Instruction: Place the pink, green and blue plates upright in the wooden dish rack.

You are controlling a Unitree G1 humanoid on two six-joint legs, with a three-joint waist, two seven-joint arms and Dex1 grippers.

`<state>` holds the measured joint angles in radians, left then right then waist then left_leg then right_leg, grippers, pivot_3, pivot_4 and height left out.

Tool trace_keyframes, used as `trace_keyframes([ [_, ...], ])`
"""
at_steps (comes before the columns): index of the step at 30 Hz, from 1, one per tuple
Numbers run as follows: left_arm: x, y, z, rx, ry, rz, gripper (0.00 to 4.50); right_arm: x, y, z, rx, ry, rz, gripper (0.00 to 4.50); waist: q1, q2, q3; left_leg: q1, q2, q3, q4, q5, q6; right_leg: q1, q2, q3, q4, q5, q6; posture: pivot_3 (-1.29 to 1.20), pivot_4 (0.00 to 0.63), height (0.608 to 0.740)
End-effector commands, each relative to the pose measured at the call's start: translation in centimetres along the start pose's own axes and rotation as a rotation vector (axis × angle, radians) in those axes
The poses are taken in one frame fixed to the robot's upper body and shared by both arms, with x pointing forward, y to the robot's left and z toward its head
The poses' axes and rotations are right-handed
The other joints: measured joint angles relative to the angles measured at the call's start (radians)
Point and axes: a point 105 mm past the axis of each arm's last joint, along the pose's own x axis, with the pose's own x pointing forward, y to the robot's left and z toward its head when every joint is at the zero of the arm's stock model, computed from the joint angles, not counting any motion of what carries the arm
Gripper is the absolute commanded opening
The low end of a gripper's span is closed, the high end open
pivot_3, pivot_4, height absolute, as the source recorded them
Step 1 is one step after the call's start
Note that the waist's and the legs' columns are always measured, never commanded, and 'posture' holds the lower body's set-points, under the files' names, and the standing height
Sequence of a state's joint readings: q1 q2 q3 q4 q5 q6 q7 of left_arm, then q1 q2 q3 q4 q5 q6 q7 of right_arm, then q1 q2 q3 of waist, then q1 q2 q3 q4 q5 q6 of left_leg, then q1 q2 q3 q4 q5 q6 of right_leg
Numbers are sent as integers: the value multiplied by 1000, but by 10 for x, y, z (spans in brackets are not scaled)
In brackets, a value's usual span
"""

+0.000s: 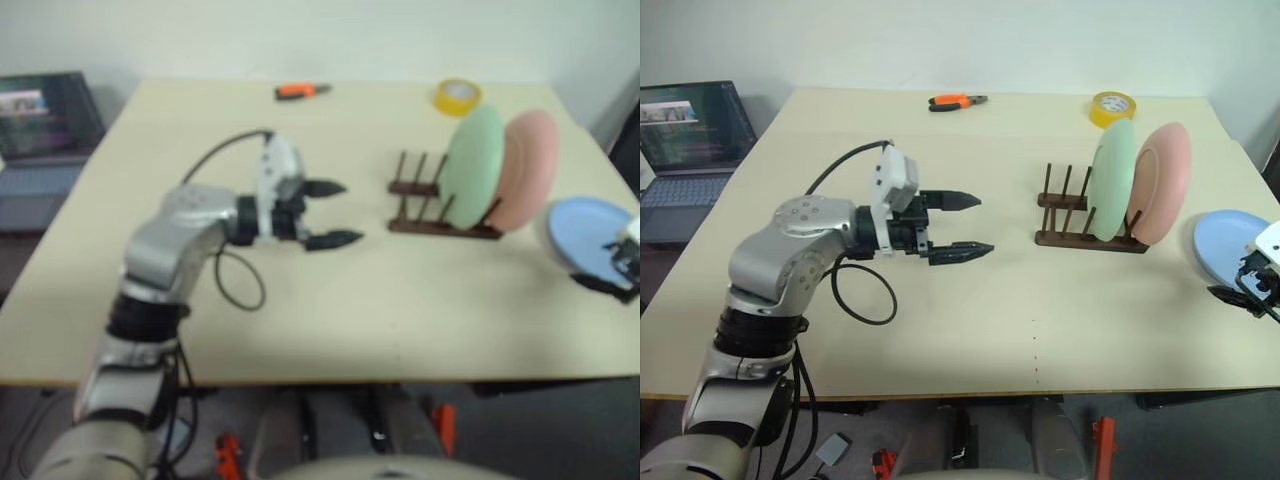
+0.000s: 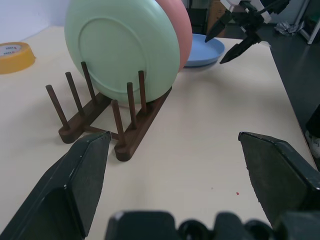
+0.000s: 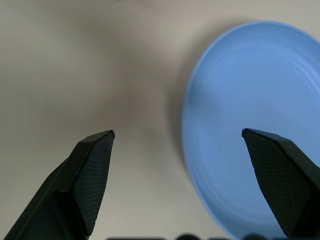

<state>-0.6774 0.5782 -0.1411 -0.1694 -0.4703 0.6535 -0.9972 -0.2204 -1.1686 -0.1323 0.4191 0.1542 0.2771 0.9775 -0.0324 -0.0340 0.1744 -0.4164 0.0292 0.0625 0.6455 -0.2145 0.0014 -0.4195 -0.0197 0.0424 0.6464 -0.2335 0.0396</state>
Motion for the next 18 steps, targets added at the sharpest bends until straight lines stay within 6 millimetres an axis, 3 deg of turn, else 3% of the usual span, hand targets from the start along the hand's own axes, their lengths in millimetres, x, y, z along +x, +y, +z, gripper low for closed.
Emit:
trace_keyframes([
  [1,-3,-4,11,37,-21,3,4500,2,-5,2,-63,-1,-6,4466,0,0,0,0,0,0,0,0,0,0,0,0,0,0,0,0,150,740],
  [17,-9,-9,9,21,1,26,4500,26,0,-12,-69,11,58,4466,0,0,0,1,0,0,1,0,0,1,0,0,1,0,0,0,150,740],
  [18,-10,-9,10,20,3,28,4500,27,0,-11,-71,5,62,4300,-1,0,0,1,0,0,1,0,0,1,0,0,1,0,0,0,150,740],
])
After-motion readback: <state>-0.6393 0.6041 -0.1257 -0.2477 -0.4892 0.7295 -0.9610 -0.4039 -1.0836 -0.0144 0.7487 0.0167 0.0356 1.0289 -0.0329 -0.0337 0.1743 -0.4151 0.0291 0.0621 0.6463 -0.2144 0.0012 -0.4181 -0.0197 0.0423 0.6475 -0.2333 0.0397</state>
